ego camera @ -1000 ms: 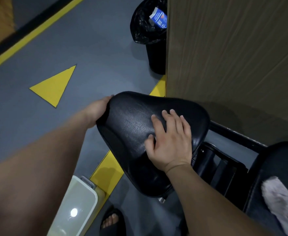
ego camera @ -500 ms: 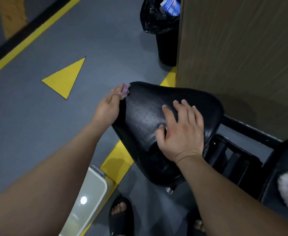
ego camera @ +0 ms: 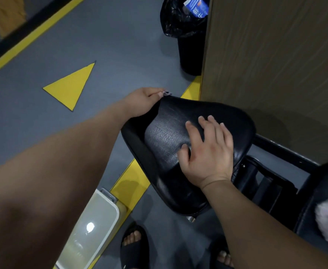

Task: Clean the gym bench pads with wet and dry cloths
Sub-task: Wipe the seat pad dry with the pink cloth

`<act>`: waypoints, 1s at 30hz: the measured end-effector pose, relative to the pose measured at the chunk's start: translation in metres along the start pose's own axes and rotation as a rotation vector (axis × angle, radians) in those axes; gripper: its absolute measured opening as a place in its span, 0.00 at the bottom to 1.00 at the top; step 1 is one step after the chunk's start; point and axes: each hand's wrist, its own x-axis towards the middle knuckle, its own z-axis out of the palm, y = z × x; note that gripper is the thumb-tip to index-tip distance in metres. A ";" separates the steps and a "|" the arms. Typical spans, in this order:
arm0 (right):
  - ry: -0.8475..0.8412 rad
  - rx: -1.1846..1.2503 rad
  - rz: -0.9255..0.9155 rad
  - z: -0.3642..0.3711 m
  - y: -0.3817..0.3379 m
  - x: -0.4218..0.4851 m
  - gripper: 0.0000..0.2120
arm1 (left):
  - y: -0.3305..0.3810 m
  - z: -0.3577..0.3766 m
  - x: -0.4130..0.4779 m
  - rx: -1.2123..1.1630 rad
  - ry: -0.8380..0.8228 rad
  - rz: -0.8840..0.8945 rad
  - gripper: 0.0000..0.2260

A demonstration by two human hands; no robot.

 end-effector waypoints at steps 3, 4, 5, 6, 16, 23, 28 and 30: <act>0.033 0.005 -0.003 -0.003 -0.002 0.000 0.17 | -0.013 -0.004 -0.014 -0.062 0.059 -0.047 0.17; 0.066 0.010 -0.009 -0.004 -0.003 -0.001 0.16 | -0.019 -0.004 -0.024 -0.093 0.106 -0.070 0.17; 0.098 0.013 -0.009 -0.001 -0.003 -0.003 0.16 | -0.025 0.000 -0.037 -0.111 0.151 -0.088 0.18; 0.111 0.012 -0.001 0.000 -0.003 -0.005 0.17 | -0.031 0.005 -0.051 -0.120 0.186 -0.084 0.20; 0.208 -0.008 -0.015 -0.011 -0.012 -0.012 0.11 | -0.007 0.066 -0.159 -0.010 0.163 -0.013 0.27; 0.137 0.006 -0.009 -0.020 -0.016 -0.011 0.07 | -0.015 0.022 -0.072 0.076 0.114 -0.231 0.30; 0.120 -0.002 0.018 -0.020 -0.017 -0.010 0.11 | -0.010 0.062 -0.125 0.050 0.233 -0.167 0.25; 0.126 0.002 -0.007 -0.021 -0.020 -0.012 0.11 | 0.004 0.083 -0.160 0.007 0.275 -0.068 0.25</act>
